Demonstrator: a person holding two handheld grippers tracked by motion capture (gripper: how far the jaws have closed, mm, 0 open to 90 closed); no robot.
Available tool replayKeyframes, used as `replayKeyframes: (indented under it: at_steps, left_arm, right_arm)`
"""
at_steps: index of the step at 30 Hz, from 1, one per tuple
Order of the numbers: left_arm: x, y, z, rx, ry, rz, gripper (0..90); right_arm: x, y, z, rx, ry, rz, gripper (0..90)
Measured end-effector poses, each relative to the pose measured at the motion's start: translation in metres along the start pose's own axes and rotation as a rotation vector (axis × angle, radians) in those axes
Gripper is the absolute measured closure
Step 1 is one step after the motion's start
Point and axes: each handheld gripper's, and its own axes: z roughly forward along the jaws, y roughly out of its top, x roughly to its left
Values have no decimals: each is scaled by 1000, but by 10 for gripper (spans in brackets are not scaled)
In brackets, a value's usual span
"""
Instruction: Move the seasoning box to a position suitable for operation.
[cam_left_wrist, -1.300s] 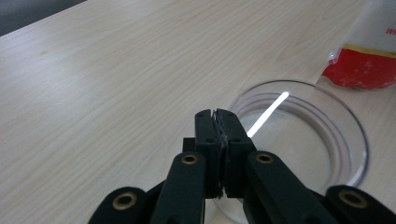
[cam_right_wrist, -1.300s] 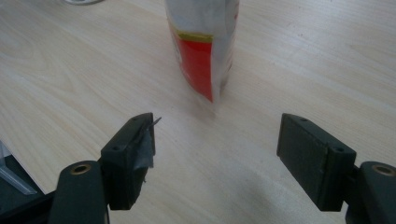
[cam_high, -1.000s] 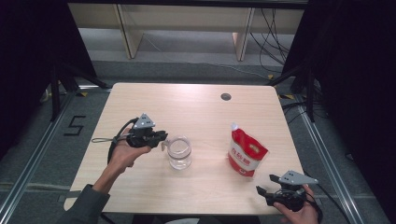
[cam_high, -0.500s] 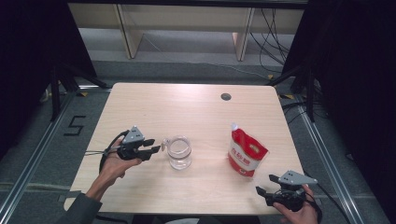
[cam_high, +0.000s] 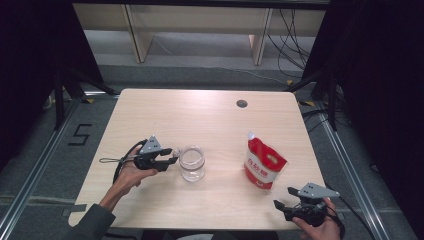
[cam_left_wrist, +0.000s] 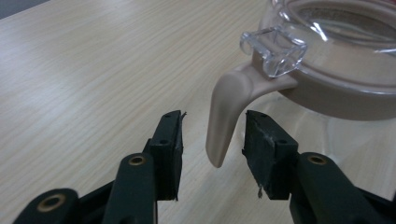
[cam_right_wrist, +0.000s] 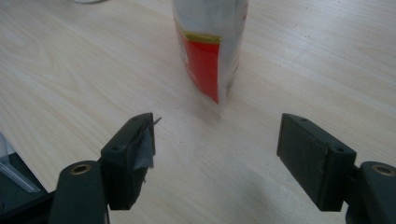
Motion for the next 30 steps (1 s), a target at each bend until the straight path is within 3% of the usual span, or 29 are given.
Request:
replayKeyframes:
  at_steps: [7,8,9,11,13,15,16,17,19,21,22,24,26,30]
  left_arm:
    - [5,1,6,3,-27,38,639]
    - [3,0,7,5,-33,15,652]
    - [4,0,8,13,-26,41,661]
    - [3,-1,9,18,-19,28,667]
    - [2,-1,11,31,-51,58,712]
    - [0,-1,12,22,-40,67,742]
    - [3,0,9,41,-40,89,761]
    - [2,-1,10,31,-38,74,781]
    - [1,-2,10,24,-42,76,782]
    - [-2,-2,7,44,-20,84,782]
    - [-2,-2,6,47,-23,106,782]
    - [-4,-2,5,45,-23,94,782]
    - [-10,-4,2,46,-24,42,779]
    - [-20,-5,-3,79,-19,45,770]
  right_arm:
    - [0,0,1,-3,2,-9,286]
    - [0,0,1,-5,4,-9,286]
    - [0,0,1,-6,3,-9,286]
    - [1,0,0,-1,0,-2,286]
    - [-1,0,0,-5,-2,-18,286]
    - [0,0,1,-4,6,-8,287]
    - [0,0,1,-4,6,-9,286]
    - [0,0,1,-5,6,-11,286]
    - [0,0,1,-5,5,-10,286]
    - [0,0,1,-3,5,-9,286]
    - [0,0,1,-5,5,-13,286]
    - [-2,1,0,-11,-4,-40,287]
    - [-1,1,0,-7,5,-36,291]
    - [-1,2,0,-20,9,-47,294]
